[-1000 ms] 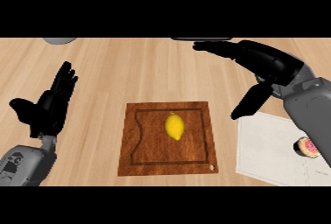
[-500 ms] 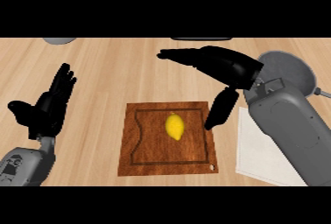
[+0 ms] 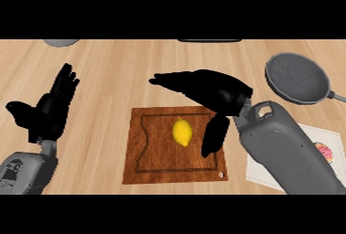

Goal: Pick the lemon from the cutting board and place it in the pan

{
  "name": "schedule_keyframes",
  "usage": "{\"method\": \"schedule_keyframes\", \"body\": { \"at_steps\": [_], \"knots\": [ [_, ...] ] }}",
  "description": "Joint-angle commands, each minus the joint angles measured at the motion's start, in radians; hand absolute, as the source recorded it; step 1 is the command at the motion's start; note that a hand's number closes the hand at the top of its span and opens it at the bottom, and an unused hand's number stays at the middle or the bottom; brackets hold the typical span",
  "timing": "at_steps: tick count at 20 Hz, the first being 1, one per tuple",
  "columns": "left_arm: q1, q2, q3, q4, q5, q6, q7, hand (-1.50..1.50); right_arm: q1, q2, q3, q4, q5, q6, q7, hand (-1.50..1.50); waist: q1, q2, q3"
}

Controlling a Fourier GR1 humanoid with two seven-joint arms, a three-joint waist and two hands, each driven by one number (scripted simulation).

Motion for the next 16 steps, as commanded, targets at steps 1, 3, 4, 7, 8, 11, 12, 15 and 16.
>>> {"method": "schedule_keyframes", "body": {
  "at_steps": [1,3,4,7,8,11,12,15,16],
  "knots": [
    [-0.015,0.006,0.024,-0.013,-0.017,-0.014,0.03,0.0,0.024,0.062,0.033,0.078,0.098,-0.033,0.005,-1.5,0.005,0.002,0.0],
    [-0.004,-0.001,0.025,-0.057,-0.021,-0.015,0.065,0.0,0.117,0.037,0.044,-0.009,0.143,-0.055,-0.013,-1.5,0.0,0.0,0.001],
    [0.095,-0.016,0.019,-0.079,-0.031,-0.032,-0.014,0.0,0.039,0.026,-0.032,0.012,0.104,0.008,0.023,-1.5,0.005,0.0,0.0],
    [0.005,-0.029,0.044,-0.007,-0.045,-0.026,0.012,0.0,0.043,0.039,0.002,0.116,0.201,-0.029,-0.033,-1.5,0.004,0.002,0.0],
    [-0.007,-0.005,0.081,0.054,-0.011,-0.094,-0.035,0.0,0.042,0.036,0.003,0.127,0.206,-0.016,-0.034,-1.5,0.003,0.003,0.0],
    [0.075,-0.052,0.014,-0.114,-0.087,-0.009,0.039,0.0,0.018,0.086,-0.001,0.207,0.243,-0.019,-0.065,-1.5,0.009,0.001,0.0],
    [0.012,-0.08,0.042,0.037,-0.088,-0.028,-0.043,0.0,0.034,0.057,-0.009,0.209,0.244,0.006,-0.106,-1.5,0.002,0.003,0.0],
    [-0.008,-0.103,0.022,0.008,-0.105,-0.01,0.003,0.0,0.006,0.033,-0.024,0.335,0.271,0.001,-0.231,-1.5,0.007,0.004,0.0],
    [-0.017,-0.051,0.072,0.002,-0.077,-0.058,0.025,0.0,-0.031,0.055,-0.041,0.322,0.255,0.056,-0.194,-1.5,0.007,0.003,0.0]
  ]
}}
